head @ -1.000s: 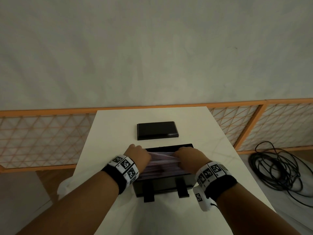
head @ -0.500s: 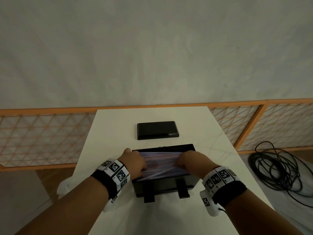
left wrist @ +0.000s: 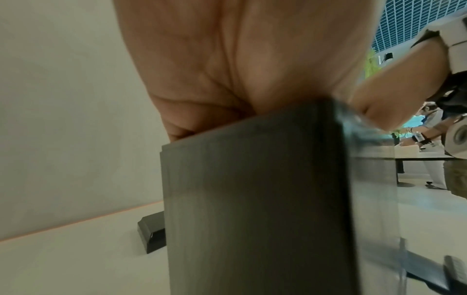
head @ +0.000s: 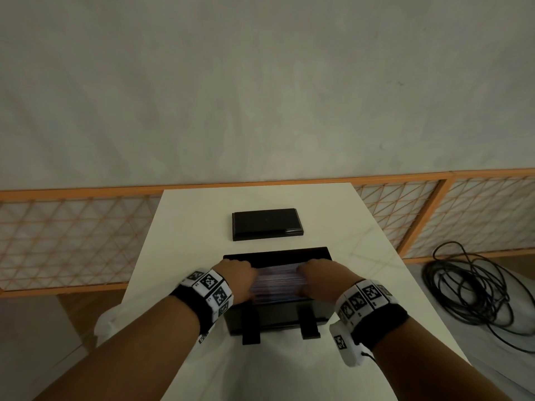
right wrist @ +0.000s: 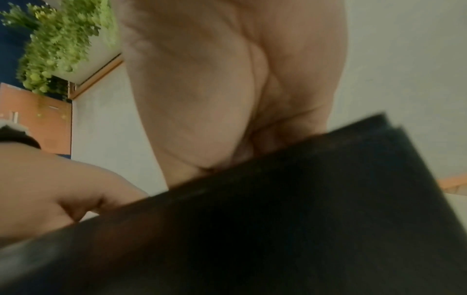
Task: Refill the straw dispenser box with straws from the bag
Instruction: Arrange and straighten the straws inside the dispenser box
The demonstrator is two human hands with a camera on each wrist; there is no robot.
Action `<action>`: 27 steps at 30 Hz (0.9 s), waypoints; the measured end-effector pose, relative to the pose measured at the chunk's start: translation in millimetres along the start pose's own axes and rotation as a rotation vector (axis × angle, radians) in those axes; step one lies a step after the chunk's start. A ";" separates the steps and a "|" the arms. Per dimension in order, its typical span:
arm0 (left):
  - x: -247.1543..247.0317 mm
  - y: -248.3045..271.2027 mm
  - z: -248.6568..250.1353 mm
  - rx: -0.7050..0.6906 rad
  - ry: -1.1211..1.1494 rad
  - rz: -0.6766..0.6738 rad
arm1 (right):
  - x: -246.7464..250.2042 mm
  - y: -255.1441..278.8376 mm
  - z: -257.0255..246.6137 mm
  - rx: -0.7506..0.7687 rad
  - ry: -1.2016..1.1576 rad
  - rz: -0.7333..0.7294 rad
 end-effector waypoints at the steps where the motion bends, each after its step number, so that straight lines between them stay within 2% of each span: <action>1: 4.1 -0.5 -1.9 0.007 0.018 0.021 | 2.1 0.0 2.1 -0.002 0.011 0.007; 4: 15.8 -1.6 -8.0 -0.007 0.110 0.065 | 9.7 -0.4 11.5 -0.025 -0.017 0.054; 8: 14.2 2.6 -5.6 -0.075 0.076 -0.057 | 8.7 -3.6 14.1 0.003 0.044 0.038; 9: 12.9 3.9 -5.0 -0.082 0.069 -0.066 | 8.6 -3.1 15.1 0.016 0.052 0.073; 11: 18.7 8.2 -8.0 -0.066 0.141 0.007 | 15.7 1.6 24.0 -0.002 -0.033 0.237; 12: 25.1 11.6 -12.7 -0.028 0.196 0.083 | 21.2 7.3 33.6 -0.063 -0.132 0.323; 14: 35.4 23.8 -29.3 0.130 0.283 0.248 | 24.9 21.4 57.5 -0.226 -0.263 0.409; 15: 34.2 30.9 -38.5 0.228 0.312 0.268 | 21.1 27.0 67.0 -0.284 -0.265 0.361; 16: 28.8 37.9 -44.8 0.317 0.346 0.211 | 15.8 32.1 71.8 -0.297 -0.231 0.261; 19: -4.6 44.3 -40.8 0.432 0.567 -0.121 | -2.9 36.9 58.8 -0.180 -0.048 -0.015; 20: -13.5 41.5 -36.8 0.440 0.666 -0.151 | -6.6 35.5 52.8 -0.140 0.037 -0.044; 21: -18.7 37.6 -35.3 0.446 0.718 -0.120 | -8.2 32.6 47.0 -0.115 0.096 -0.024; 23: -15.9 33.4 -35.5 0.445 0.675 0.008 | -7.7 30.4 43.9 -0.139 0.133 0.068; 26: 2.1 38.1 -38.5 0.408 0.633 0.209 | -2.5 32.7 53.7 -0.248 0.001 0.268; 27: 7.2 38.2 -39.5 0.391 0.640 0.236 | -1.0 32.8 56.3 -0.260 -0.030 0.312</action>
Point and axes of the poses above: each hand's wrist, its own y-axis away from the middle knuckle, its own x-axis out of the back of the hand, z = x × y, the point moved 4 cm from there along -y, towards the middle knuckle, and after that the axes turned 2 degrees about z, right-handed, at the moved point
